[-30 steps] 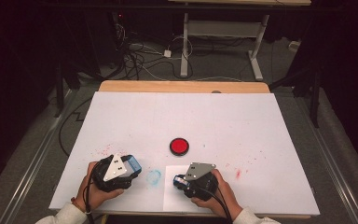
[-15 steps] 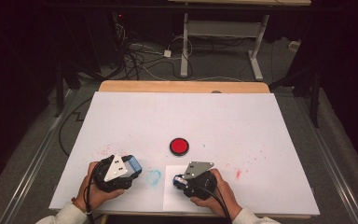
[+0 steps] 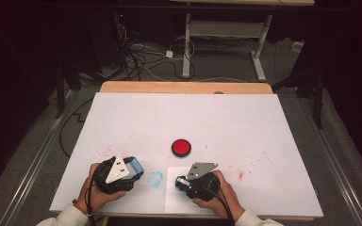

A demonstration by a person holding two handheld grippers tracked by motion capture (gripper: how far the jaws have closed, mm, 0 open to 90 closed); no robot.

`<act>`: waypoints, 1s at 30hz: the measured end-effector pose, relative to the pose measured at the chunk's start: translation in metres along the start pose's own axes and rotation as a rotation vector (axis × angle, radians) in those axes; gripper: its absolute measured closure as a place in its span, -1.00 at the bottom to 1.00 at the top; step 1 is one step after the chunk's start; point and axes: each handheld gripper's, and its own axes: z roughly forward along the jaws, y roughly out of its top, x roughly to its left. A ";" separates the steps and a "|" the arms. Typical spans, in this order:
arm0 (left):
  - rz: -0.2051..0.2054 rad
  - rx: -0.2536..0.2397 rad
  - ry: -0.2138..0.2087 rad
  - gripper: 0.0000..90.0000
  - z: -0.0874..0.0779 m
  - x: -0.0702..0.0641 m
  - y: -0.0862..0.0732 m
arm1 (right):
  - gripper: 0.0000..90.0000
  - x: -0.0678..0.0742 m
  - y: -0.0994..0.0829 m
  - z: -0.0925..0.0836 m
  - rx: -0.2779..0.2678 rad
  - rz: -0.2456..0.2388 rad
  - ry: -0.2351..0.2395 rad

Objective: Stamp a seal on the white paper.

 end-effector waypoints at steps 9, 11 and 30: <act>0.002 0.001 0.003 -0.13 0.000 0.001 0.000 | 0.55 -0.001 0.012 -0.024 -0.092 -0.006 -0.029; 0.003 0.000 0.003 -0.13 0.000 0.001 0.000 | 0.55 -0.003 0.014 -0.030 -0.111 -0.004 -0.037; 0.006 0.000 0.005 -0.13 0.000 0.002 0.000 | 0.54 -0.014 0.012 -0.048 -0.155 0.020 -0.091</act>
